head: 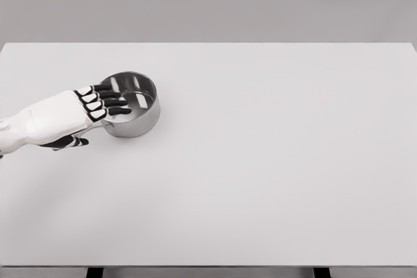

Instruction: Rotate pot handle

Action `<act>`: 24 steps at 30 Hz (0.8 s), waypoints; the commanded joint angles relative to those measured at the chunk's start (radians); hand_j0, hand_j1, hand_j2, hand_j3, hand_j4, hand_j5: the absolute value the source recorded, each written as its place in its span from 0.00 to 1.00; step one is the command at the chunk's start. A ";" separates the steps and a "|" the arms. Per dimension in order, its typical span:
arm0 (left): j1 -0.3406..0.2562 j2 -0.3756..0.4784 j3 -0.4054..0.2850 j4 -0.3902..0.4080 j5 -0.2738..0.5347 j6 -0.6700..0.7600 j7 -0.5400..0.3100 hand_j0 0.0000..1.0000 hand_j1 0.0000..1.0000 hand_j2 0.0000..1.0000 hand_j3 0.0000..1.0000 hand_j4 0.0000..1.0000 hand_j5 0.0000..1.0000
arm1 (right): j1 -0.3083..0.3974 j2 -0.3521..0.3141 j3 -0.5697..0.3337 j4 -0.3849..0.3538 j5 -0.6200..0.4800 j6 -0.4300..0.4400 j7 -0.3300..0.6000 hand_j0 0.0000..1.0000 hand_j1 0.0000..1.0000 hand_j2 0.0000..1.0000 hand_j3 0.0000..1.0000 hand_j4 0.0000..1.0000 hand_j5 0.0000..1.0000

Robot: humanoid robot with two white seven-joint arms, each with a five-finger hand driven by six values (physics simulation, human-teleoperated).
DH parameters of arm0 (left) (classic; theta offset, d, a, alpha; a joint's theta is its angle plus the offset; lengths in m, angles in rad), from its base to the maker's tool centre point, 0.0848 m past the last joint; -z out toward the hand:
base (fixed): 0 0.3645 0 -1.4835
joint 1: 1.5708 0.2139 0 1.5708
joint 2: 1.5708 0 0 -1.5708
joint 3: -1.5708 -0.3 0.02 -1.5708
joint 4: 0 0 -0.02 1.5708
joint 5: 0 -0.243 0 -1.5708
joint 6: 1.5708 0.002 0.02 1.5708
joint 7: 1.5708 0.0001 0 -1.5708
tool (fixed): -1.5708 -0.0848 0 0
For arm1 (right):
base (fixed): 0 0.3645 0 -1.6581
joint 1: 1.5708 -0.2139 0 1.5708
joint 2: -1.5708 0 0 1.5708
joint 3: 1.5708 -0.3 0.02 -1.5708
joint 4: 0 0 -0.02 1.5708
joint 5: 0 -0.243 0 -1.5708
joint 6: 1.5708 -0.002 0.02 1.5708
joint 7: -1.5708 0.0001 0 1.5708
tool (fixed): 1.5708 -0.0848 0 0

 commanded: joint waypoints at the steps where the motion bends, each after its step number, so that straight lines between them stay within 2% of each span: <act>1: 0.000 -0.013 -0.003 0.016 0.003 0.000 -0.001 1.00 1.00 1.00 1.00 1.00 1.00 | 0.000 0.000 0.000 0.000 0.000 0.000 0.000 1.00 1.00 1.00 1.00 1.00 1.00; 10: 0.006 -0.079 -0.004 0.094 -0.007 0.000 0.000 1.00 1.00 1.00 1.00 1.00 1.00 | 0.000 0.000 0.000 0.000 0.000 0.000 0.000 1.00 1.00 1.00 1.00 1.00 1.00; 24: 0.006 -0.098 -0.004 0.129 -0.014 0.000 0.000 1.00 1.00 1.00 1.00 1.00 1.00 | -0.002 0.000 0.000 0.000 0.000 0.000 0.000 1.00 1.00 1.00 1.00 1.00 1.00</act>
